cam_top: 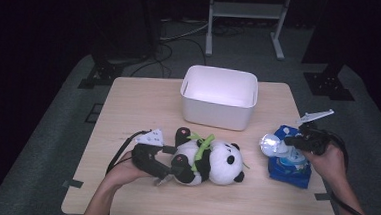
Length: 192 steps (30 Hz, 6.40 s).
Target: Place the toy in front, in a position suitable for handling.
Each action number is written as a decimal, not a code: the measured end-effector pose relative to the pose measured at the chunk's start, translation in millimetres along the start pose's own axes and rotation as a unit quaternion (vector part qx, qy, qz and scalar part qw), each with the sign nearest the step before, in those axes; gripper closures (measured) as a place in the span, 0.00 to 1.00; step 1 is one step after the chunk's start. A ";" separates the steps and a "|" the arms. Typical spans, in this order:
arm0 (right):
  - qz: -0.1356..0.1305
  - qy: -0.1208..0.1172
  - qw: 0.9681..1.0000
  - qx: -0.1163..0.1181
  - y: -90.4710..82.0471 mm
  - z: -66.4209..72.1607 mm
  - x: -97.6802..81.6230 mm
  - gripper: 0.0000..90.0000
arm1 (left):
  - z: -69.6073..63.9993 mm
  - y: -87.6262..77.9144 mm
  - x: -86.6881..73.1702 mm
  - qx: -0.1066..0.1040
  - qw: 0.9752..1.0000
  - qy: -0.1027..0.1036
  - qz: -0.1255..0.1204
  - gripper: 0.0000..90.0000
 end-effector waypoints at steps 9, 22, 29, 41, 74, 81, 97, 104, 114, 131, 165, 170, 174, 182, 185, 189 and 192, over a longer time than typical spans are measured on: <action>-0.026 -0.002 1.000 0.013 -24.6 6.3 18.7 0.96 | 1.1 -0.6 -1.0 0.001 1.000 0.001 0.002 0.26; -0.069 -0.060 0.994 0.056 -55.9 57.7 68.2 0.96 | 1.3 -2.5 -0.5 0.003 1.000 -0.001 -0.004 0.24; -0.080 -0.110 0.985 0.107 -50.5 109.1 94.6 0.96 | 2.3 -3.1 -2.3 0.003 1.000 -0.003 -0.002 0.24; -0.091 -0.173 0.958 0.209 -31.8 202.9 137.7 0.96 | 2.5 -4.0 -1.7 0.000 1.000 -0.002 -0.007 0.24; -0.062 -0.156 0.972 0.163 18.5 177.9 71.0 0.67 | 5.7 3.4 -8.3 -0.002 1.000 -0.015 0.004 0.24; -0.044 -0.139 0.976 0.162 30.2 171.1 67.2 0.55 | 7.2 3.8 -10.4 0.000 1.000 -0.012 0.009 0.24; -0.004 -0.189 0.961 0.204 25.6 185.2 43.7 0.76 | 0.0 -8.6 3.5 -0.010 1.000 0.006 -0.021 0.20; -0.007 -0.197 0.959 0.205 19.6 190.2 37.6 0.80 | 3.4 7.2 -7.4 -0.010 1.000 -0.004 -0.001 0.12; -0.027 -0.212 0.954 0.211 8.3 211.3 56.6 0.88 | -0.7 14.7 -11.9 -0.014 1.000 0.002 0.012 0.15; -0.026 -0.188 0.967 0.172 12.7 179.2 63.6 0.87 | -2.6 17.4 -15.0 -0.014 1.000 -0.002 0.015 0.18; -0.080 -0.169 0.963 0.192 6.4 207.8 -1.8 0.86 | -1.4 20.2 -15.6 -0.009 1.000 -0.002 0.019 0.18; -0.097 -0.144 0.965 0.197 8.3 198.2 -12.3 0.86 | -1.0 20.1 -16.0 -0.010 1.000 -0.004 0.019 0.18; -0.113 -0.125 0.965 0.201 9.8 194.8 -18.5 0.86 | -0.9 20.1 -16.0 -0.010 1.000 -0.005 0.018 0.18; -0.110 -0.117 0.969 0.187 9.7 188.3 -30.6 0.86 | -1.4 19.8 -15.9 -0.008 1.000 -0.003 0.022 0.18; -0.110 -0.115 0.971 0.179 7.9 184.2 -28.6 0.86 | -1.0 19.7 -16.2 -0.008 1.000 -0.004 0.022 0.18; -0.114 -0.110 0.973 0.170 5.0 173.6 -19.1 0.86 | -1.0 19.7 -16.4 -0.008 1.000 -0.004 0.021 0.18; -0.114 -0.108 0.973 0.169 6.4 163.7 -10.5 0.86 | -1.0 19.8 -16.6 -0.008 1.000 -0.005 0.021 0.18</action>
Point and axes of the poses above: each handheld gripper's, and its own axes: y roughly forward along the jaws, x roughly out of its top, z roughly to its left, the point moved 8 cm from there along y, roughly forward along the jaws, and after that the axes turned 3 degrees about -z, right-handed, at the moved point
